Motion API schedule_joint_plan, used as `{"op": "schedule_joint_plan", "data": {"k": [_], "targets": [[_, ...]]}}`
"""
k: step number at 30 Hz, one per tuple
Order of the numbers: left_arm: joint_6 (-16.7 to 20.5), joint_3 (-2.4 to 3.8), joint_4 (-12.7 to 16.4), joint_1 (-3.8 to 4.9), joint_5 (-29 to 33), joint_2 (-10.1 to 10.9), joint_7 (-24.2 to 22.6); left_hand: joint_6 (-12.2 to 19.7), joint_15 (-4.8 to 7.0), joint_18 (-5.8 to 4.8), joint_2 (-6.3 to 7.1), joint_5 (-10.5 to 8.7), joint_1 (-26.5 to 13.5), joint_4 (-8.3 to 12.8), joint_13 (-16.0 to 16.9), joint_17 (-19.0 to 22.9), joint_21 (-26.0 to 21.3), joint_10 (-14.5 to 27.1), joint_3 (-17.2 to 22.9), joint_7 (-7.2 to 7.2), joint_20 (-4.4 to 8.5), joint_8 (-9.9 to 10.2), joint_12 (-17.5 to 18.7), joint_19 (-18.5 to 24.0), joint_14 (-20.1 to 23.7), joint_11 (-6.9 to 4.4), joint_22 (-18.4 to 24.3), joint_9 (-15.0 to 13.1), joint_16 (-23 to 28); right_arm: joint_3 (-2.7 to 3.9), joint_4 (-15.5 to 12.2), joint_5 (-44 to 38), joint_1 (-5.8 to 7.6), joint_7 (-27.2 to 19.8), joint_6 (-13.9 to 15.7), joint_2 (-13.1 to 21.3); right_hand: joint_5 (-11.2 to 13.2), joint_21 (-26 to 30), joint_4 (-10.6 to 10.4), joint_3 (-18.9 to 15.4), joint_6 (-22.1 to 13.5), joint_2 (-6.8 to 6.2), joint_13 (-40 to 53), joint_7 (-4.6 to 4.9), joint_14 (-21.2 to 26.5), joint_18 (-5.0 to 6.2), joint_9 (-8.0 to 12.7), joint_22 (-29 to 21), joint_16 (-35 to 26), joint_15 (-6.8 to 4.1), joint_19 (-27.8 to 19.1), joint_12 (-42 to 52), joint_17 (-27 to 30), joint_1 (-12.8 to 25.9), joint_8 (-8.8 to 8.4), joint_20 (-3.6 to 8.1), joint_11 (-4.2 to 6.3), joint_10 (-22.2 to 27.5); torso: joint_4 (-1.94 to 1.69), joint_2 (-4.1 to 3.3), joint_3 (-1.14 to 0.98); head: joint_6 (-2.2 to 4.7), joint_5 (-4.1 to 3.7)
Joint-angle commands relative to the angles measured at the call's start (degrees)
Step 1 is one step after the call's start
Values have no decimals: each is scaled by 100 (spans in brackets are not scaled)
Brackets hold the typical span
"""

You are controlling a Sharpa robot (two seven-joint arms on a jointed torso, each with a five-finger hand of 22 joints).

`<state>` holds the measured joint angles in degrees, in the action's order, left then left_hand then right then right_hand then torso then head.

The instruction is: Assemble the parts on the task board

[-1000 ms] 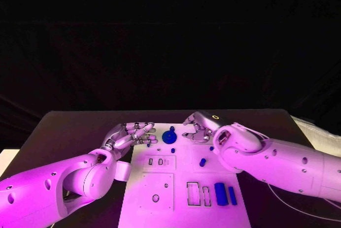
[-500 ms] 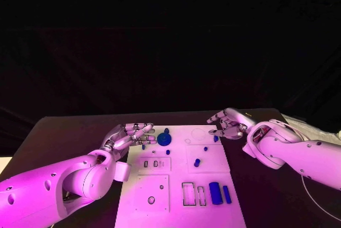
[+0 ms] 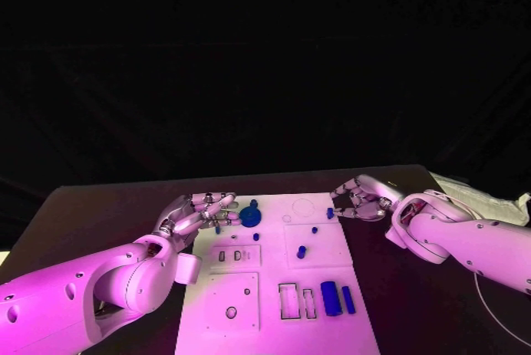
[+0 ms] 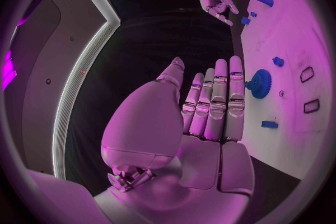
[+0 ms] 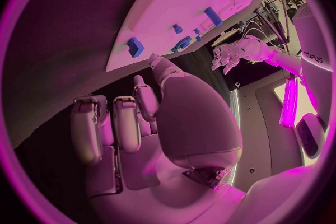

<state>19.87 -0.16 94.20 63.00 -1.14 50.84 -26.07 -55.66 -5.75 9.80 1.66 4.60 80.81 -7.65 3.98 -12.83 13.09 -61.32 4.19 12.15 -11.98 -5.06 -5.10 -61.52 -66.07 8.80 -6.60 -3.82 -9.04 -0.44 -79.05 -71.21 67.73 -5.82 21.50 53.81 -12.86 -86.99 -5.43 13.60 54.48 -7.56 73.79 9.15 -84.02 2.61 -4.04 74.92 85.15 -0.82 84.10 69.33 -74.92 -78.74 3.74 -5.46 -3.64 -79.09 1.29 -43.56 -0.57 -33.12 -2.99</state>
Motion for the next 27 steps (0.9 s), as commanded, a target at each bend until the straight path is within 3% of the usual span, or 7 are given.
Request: {"op": "schedule_joint_plan", "data": {"k": [1,14,27], "targets": [[-130,2,-1,-6,6,-20,-49,4,-32,53,-70,12,7,38,-4,-12,-33,-9,16,32,0,34,41,-49,-15,41,7,5,44,-2,110,55,-34,-179,-116,-45,-22,6,19,-22,-43,-40,3,-2,-431,-85,9,773,32,51,74,-13,-721,4,-16,-49,-31,12,-16,-1,4,-9,-21],[-129,2,-17,-20,6,-30,-49,3,-32,53,-71,12,8,40,-4,-13,-34,-9,16,32,0,34,41,-49,-15,41,8,4,45,-8,486,108,-175,-152,-181,-299,-31,0,29,-15,-18,22,37,-3,-432,-87,0,786,38,52,82,29,-731,-19,7,-53,-29,-13,-4,-2,3,-38,7],[-131,2,-21,-22,6,-36,-46,3,-32,53,-71,12,8,40,-4,-13,-34,-9,16,32,0,34,41,-49,-15,41,8,4,45,-8,617,93,-209,-111,-282,-442,-5,-3,62,-9,215,154,95,-34,-434,-88,-44,796,45,35,87,96,-748,-34,97,-46,-2,-54,-9,6,8,-52,4]]}}
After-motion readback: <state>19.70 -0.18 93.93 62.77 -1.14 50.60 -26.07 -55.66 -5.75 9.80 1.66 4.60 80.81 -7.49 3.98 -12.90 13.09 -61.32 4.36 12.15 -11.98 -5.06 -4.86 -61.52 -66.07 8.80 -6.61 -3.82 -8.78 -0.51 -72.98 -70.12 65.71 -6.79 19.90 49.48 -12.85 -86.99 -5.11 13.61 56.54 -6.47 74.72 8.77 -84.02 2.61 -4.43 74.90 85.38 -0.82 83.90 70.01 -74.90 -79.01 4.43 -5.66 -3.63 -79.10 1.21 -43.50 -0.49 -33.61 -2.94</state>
